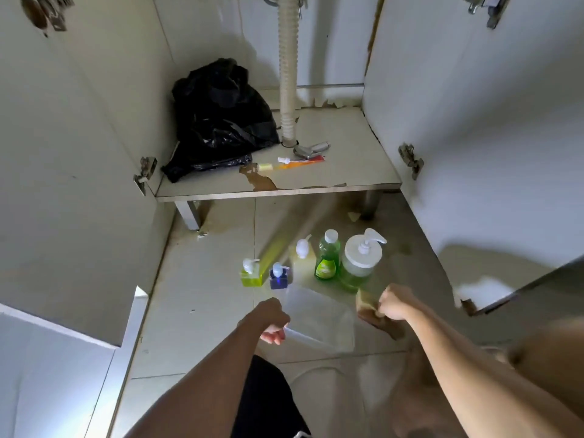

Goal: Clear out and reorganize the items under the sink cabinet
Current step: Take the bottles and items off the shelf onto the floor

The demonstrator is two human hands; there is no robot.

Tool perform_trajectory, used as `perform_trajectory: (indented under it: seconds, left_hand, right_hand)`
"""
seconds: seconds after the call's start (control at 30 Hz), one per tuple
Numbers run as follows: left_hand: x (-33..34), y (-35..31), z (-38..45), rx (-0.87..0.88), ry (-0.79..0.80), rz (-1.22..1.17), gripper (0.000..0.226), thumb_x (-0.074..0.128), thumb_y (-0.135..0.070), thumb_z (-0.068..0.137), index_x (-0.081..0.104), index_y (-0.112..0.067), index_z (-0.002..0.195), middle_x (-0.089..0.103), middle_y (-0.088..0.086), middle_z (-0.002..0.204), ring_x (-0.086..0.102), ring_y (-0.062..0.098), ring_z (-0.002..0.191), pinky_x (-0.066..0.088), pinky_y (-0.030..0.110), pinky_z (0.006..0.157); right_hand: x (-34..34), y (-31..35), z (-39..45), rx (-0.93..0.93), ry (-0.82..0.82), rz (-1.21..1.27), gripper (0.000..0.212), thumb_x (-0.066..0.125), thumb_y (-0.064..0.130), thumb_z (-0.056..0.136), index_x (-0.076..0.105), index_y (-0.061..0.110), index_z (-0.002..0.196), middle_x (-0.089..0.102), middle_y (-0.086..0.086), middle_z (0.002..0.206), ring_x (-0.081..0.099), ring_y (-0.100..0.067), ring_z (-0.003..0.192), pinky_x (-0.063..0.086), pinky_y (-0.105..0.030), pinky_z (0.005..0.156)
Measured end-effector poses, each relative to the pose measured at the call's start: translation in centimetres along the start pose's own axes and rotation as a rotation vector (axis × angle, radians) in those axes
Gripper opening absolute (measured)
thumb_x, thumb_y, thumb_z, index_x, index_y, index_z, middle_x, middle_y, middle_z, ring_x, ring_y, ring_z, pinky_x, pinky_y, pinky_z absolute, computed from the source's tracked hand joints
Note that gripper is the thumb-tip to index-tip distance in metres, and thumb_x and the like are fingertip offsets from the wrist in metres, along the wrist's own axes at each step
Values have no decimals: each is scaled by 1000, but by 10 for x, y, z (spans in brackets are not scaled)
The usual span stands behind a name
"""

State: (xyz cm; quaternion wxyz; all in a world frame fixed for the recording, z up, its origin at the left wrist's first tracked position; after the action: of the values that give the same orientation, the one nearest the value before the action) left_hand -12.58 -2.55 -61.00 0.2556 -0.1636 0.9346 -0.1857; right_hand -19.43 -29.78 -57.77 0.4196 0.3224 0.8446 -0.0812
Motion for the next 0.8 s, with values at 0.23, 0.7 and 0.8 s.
perform_trajectory:
  seconds: [0.23,0.7,0.8]
  left_hand:
    - [27,13,26,-79,-62,-116,17,43,-1,87,46,-8,72,62,8,60,60,17,49,48,26,47]
    - [-24,-11,39,-71,-36,149,24,53,-30,91,53,-8,82,60,9,69,58,19,58,53,29,64]
    - [-76,-32,37,-26,-103,133,25,52,-32,91,52,-9,83,64,12,83,61,24,74,50,26,62]
  right_hand:
    - [28,-25,35,123,-131,61,31,53,19,89,63,4,114,64,-16,120,61,-32,111,52,-33,87]
    - [6,40,43,-78,72,195,13,65,18,80,66,5,77,68,-14,84,61,-20,74,42,-24,57]
    - [-36,83,28,-185,59,319,17,62,22,80,68,5,81,72,-12,78,62,-18,66,47,-24,57]
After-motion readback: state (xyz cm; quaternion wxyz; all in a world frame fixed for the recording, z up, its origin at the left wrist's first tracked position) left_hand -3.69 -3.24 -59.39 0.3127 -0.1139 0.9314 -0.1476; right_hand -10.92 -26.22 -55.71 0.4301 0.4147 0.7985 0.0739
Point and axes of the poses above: each hand's wrist, its own z-axis towards the middle knuckle, its own x-axis out of the palm, y = z × x, the point moved 9 cm from there along z, towards the middle knuckle
